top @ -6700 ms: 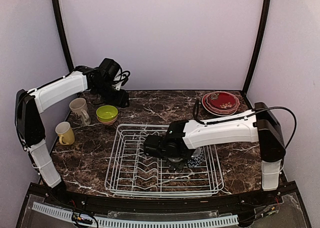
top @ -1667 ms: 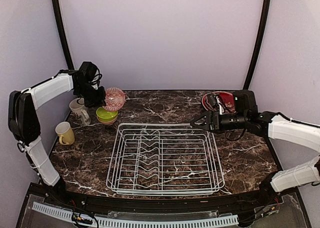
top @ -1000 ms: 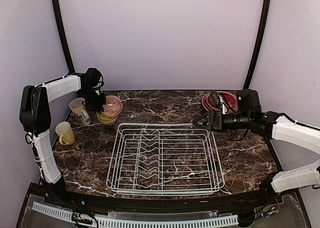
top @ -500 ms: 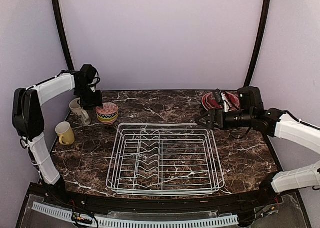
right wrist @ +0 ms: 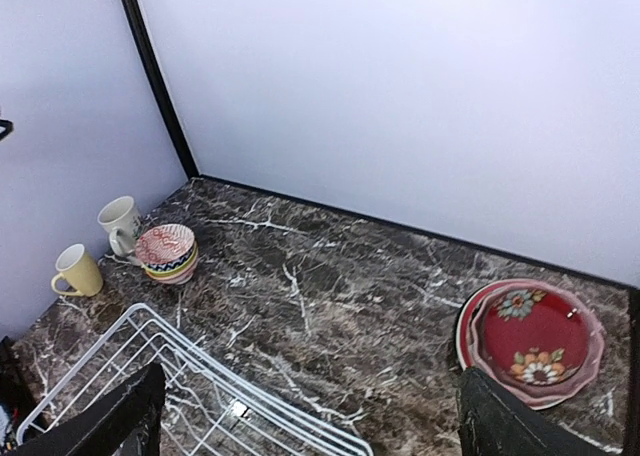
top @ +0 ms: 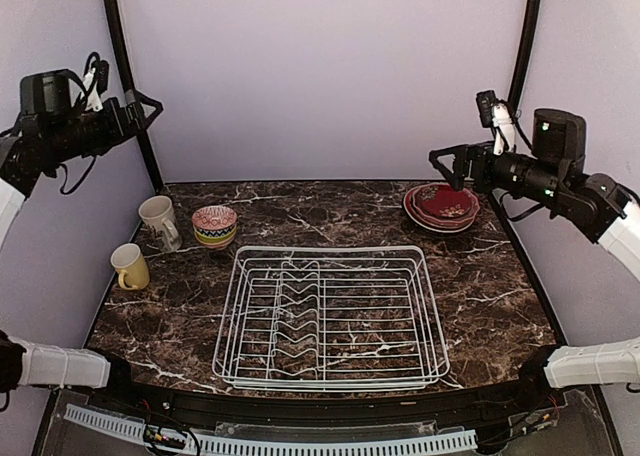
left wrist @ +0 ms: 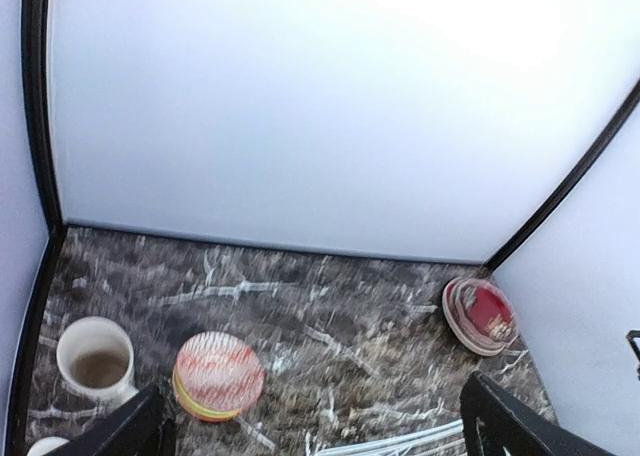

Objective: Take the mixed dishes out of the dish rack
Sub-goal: Reset both arms

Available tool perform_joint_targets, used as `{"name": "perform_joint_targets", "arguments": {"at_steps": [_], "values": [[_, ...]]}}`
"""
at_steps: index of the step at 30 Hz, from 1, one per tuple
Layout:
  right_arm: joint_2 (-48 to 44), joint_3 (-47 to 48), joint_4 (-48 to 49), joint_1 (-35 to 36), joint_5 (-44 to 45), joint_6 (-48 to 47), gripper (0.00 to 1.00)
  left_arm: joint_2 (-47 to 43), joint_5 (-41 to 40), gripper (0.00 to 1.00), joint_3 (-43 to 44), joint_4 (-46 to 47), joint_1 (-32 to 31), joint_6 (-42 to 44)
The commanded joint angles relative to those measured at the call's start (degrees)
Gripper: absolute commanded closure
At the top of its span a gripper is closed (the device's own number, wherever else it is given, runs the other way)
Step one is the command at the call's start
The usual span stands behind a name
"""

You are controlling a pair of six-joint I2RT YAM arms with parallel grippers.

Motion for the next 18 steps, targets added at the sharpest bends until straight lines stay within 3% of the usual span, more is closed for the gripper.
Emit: {"name": "perform_joint_targets", "arguments": {"at_steps": [1,4,8,14,18], "values": [[-0.83,5.74,-1.20,-0.28,5.89,-8.02,0.01,-9.77,3.95,0.01,-6.34,11.90,0.33,1.06],[-2.26,8.53,-0.61,-0.28,6.16,-10.27,0.01,-18.20,4.93,0.01,-13.03,23.51,0.37,0.98],[-5.70,9.64,1.28,-0.28,7.44,-12.77,0.01,-23.81,3.23,0.01,-17.44,30.80,0.37,1.68],[-11.84,6.37,5.67,-0.29,4.92,-15.62,0.01,-24.48,2.78,0.01,-18.06,29.94,0.37,1.87],[-10.20,8.02,2.48,-0.28,5.82,-14.73,0.01,-23.93,3.80,0.01,-18.47,29.55,0.33,1.00]]}}
